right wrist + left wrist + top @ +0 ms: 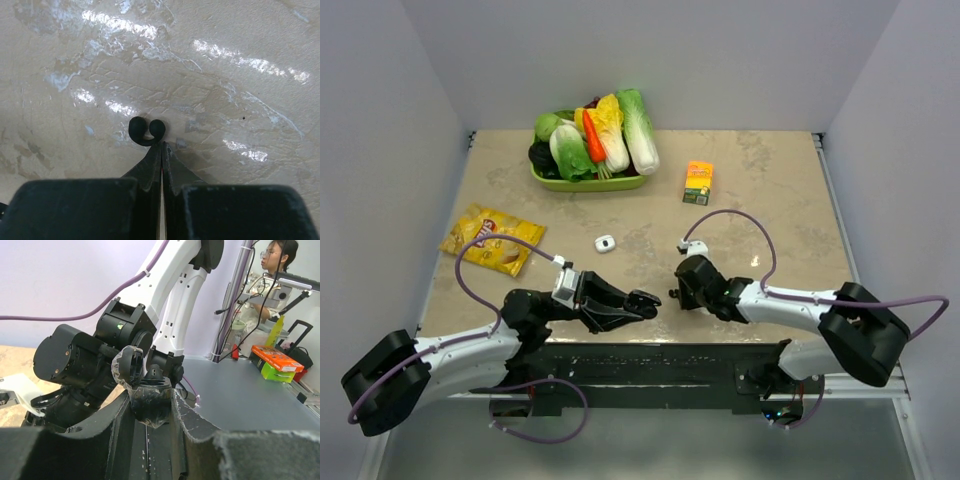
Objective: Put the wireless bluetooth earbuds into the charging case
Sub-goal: Pick up the earbud from the center of the board.
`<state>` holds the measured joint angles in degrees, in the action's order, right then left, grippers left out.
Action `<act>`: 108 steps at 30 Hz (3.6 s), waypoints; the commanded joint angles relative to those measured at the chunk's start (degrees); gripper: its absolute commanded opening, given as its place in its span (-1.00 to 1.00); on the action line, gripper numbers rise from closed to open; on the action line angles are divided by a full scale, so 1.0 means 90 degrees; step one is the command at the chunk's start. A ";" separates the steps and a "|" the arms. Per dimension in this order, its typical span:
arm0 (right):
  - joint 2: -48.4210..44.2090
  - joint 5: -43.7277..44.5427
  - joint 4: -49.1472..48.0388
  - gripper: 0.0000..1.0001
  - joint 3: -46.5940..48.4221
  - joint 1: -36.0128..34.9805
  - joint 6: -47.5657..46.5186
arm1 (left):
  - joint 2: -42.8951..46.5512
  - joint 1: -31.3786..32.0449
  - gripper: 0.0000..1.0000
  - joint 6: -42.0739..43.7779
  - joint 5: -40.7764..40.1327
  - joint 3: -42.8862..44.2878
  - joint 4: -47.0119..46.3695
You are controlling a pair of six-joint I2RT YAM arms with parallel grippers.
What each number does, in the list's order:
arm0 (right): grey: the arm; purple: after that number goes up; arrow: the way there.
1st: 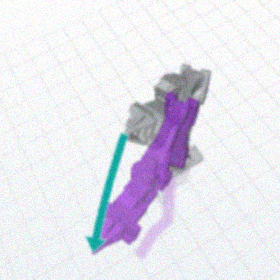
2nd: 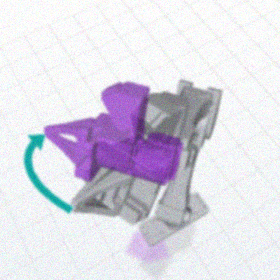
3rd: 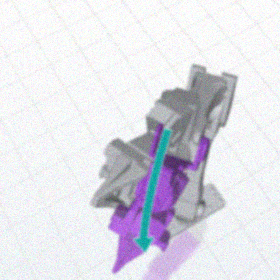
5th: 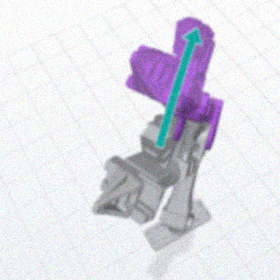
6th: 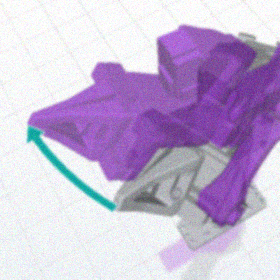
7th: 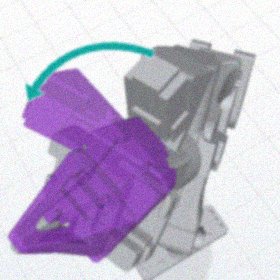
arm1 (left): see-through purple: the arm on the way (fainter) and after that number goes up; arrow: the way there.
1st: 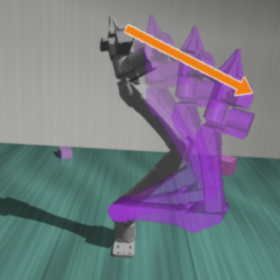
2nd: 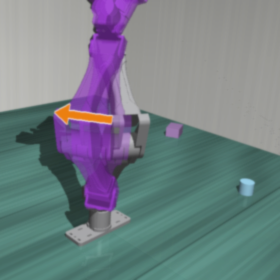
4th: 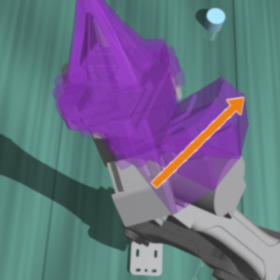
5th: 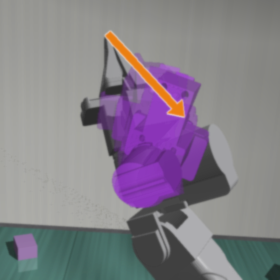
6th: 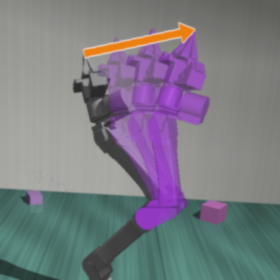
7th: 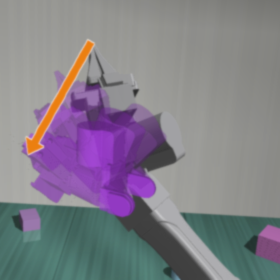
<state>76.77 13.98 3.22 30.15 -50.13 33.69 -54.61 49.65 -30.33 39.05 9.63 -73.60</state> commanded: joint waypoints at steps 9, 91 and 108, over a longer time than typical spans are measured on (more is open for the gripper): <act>0.0405 -0.0243 -0.0211 -1.00 0.0361 0.0013 0.0192 | 0.0042 0.0069 -1.00 0.0313 -0.0139 -0.0064 -0.2789; 0.0893 -0.0986 -0.0778 -1.00 0.0546 -0.0230 0.0153 | 0.0101 0.0294 -1.00 0.0440 -0.0315 -0.0191 -0.2691; 0.0390 -0.0851 -0.0789 -0.94 0.0908 -0.0456 -0.0120 | 0.0198 0.0333 -1.00 0.0449 -0.0325 -0.0181 -0.2594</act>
<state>89.03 3.33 -5.15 38.70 -54.00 34.68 -54.41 52.27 -28.80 37.10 8.49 -73.60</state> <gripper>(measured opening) 0.007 0.339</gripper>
